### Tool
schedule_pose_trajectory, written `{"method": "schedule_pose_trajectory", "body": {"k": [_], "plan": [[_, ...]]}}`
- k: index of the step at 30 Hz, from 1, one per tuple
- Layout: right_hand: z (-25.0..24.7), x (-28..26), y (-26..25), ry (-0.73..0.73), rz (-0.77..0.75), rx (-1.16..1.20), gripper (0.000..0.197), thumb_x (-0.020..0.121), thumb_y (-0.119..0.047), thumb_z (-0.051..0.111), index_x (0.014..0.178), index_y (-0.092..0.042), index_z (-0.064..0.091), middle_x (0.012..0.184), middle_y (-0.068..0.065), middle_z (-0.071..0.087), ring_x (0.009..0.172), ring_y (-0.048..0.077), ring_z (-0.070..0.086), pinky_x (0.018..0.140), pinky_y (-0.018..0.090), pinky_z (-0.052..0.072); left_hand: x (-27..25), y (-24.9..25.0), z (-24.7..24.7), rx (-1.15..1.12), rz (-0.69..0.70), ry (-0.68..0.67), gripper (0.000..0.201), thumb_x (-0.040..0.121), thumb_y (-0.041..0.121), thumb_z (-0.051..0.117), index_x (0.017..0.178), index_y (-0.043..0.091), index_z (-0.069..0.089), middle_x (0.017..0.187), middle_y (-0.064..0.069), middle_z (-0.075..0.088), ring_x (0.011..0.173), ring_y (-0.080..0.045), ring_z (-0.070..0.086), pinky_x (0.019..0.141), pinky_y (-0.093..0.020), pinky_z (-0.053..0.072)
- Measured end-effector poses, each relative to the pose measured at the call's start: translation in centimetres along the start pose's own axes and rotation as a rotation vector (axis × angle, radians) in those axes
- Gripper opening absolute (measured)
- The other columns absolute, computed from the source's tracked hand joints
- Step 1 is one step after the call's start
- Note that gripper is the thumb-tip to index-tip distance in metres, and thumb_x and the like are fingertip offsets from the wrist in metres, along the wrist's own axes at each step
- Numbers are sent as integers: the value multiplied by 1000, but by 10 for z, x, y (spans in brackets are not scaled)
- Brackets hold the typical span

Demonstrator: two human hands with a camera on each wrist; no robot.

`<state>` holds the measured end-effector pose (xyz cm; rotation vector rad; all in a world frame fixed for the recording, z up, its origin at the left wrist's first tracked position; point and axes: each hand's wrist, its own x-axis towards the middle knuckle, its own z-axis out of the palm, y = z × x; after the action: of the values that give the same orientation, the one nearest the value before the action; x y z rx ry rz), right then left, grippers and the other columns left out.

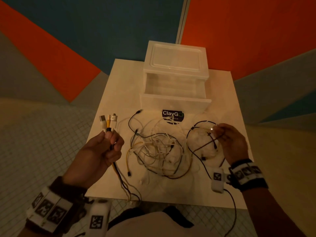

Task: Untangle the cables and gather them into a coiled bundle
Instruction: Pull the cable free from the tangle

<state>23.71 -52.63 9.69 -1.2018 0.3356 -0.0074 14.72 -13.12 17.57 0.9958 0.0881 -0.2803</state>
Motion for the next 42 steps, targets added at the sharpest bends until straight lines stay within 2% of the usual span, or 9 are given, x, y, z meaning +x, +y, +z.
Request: {"method": "schedule_pose_trajectory", "body": {"k": [4,10,16,19,23,29,31,37,42], "plan": [[20,-31,-49,-143,92,304,17,87,-23,55,93,-8,61,89,7,66,86,22,66,90,36,55,6,-1,3,5,-1,27,33,100,20,31,76,14,53,71,-3,46,55,-13,19,51,-26,22],[42,-42,-48,-96,286,-230,12,90,5,49,92,-1,59,75,15,66,57,25,63,57,34,58,17,-3,12,40,-13,31,29,101,19,31,79,12,49,71,-3,45,54,-11,26,53,-27,23],[32,-43,-27,0,532,-610,12,88,9,51,81,10,61,76,22,63,64,25,64,63,37,57,23,-5,20,1,-18,34,30,101,19,31,77,11,49,70,-5,45,52,-10,27,52,-26,22],[30,-48,-35,-59,528,-340,17,89,3,50,96,7,66,88,18,67,64,21,65,69,35,59,25,-6,22,-19,-12,24,29,100,19,32,78,11,48,71,-4,46,54,-10,26,53,-26,22],[53,-68,-53,-294,364,-136,39,72,-15,71,108,-2,66,86,11,66,63,19,60,63,31,56,30,-10,26,-21,-17,42,22,91,29,56,81,10,48,72,-4,47,54,-10,28,52,-24,25],[140,-113,-43,-505,-149,-505,16,96,0,52,108,-8,60,85,10,72,55,23,60,52,30,48,37,-19,49,28,-23,73,16,92,23,45,84,9,49,76,-6,49,57,-10,38,51,-21,32],[158,-121,-31,-539,-203,-580,13,96,-4,52,104,-11,60,85,5,73,55,20,63,54,26,49,36,-20,53,40,-10,85,19,93,25,45,86,8,51,78,-6,53,59,-11,42,52,-22,35],[176,-135,-6,-571,-317,-689,6,94,-12,55,93,-16,59,79,1,72,52,14,64,54,40,56,31,-17,54,90,40,73,29,96,29,39,99,4,53,85,-8,56,71,-17,50,64,-31,40],[175,-136,-4,-577,-428,-763,8,92,-8,56,88,-12,61,73,-3,66,54,9,58,52,21,45,28,-18,50,107,48,19,28,100,29,41,99,5,54,89,-8,56,78,-18,54,70,-29,48]]}}
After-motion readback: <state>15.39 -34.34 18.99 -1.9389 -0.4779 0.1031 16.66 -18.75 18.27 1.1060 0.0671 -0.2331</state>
